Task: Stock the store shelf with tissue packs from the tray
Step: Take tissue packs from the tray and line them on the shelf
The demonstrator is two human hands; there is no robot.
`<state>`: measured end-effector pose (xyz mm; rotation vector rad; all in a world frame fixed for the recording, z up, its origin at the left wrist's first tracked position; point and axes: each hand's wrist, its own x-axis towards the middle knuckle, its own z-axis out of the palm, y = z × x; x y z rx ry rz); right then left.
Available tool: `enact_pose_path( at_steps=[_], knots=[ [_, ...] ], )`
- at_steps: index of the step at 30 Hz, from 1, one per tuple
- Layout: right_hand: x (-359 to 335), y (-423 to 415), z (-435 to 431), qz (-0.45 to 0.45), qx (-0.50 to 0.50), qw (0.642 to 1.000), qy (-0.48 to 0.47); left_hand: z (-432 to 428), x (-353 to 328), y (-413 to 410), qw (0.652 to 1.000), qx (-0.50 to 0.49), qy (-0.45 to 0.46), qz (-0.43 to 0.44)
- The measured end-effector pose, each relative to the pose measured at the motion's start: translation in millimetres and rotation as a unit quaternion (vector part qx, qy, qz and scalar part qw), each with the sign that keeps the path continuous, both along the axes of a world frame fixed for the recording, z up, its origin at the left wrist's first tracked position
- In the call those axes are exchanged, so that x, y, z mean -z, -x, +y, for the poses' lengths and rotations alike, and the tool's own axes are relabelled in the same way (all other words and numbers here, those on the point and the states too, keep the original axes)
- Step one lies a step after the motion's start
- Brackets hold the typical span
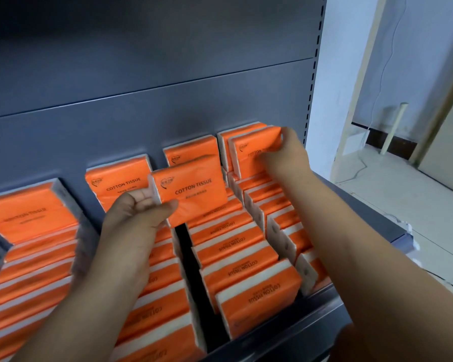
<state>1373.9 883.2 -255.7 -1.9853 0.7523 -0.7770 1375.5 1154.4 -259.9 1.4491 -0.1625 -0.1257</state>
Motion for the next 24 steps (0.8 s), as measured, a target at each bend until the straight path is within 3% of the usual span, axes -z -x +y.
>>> enact_pose_path(
  at_steps=[6, 21, 24],
  knots=[
    [-1, 2, 9, 0.009, -0.015, 0.997, 0.071, -2, -2, -1, 1.0, -0.008, -0.006, -0.014],
    [0, -6, 7, 0.0, -0.023, 0.996, 0.082, 0, 2, -12, 1.0, -0.026, 0.003, -0.007],
    [-3, -2, 13, -0.01, 0.013, 0.996, 0.085, 1, 1, -15, 1.0, -0.023, 0.001, -0.009]
  ],
)
